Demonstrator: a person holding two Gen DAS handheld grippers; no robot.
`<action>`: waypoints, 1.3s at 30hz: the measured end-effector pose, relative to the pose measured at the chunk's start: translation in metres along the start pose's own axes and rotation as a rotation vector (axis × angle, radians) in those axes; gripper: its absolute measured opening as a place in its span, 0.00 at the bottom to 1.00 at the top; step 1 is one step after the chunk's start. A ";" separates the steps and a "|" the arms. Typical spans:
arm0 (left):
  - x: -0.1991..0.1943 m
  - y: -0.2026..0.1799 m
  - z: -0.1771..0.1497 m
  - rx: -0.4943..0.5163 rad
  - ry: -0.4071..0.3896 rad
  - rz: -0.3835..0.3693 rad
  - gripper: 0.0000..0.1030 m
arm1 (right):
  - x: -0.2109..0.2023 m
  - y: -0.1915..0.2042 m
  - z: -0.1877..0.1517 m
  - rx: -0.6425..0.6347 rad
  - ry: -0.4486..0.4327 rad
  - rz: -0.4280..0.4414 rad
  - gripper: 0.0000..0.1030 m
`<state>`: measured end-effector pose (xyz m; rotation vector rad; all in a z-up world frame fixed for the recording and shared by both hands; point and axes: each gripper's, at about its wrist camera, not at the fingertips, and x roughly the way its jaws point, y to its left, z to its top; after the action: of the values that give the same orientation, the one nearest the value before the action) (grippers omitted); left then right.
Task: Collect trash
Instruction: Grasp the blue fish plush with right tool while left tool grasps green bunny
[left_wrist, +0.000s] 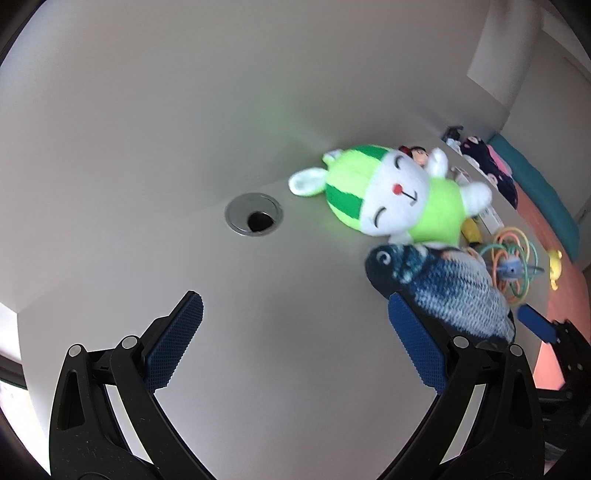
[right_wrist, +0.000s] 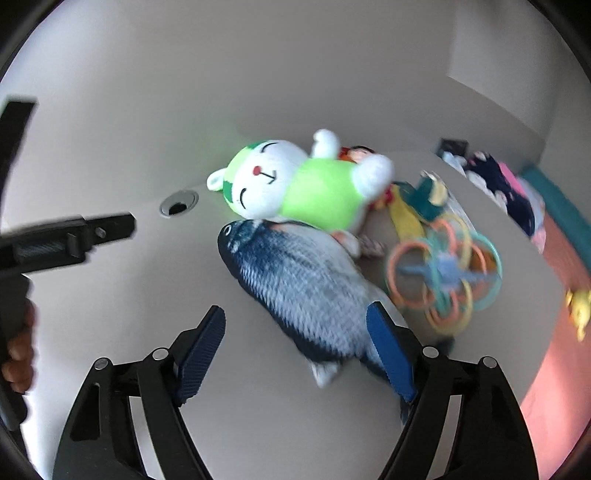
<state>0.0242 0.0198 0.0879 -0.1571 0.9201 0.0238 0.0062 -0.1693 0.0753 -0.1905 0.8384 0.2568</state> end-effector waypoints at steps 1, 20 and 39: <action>0.000 0.003 0.002 -0.005 0.001 0.004 0.94 | 0.005 0.003 0.003 -0.024 0.005 -0.015 0.77; 0.039 -0.012 0.053 -0.036 0.044 0.035 0.94 | -0.010 -0.034 0.045 0.082 -0.051 0.042 0.14; 0.146 -0.059 0.095 -0.458 0.220 -0.126 0.46 | -0.068 -0.105 0.086 0.256 -0.172 0.051 0.14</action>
<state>0.1926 -0.0317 0.0360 -0.6534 1.1120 0.1024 0.0546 -0.2566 0.1896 0.0920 0.6980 0.2082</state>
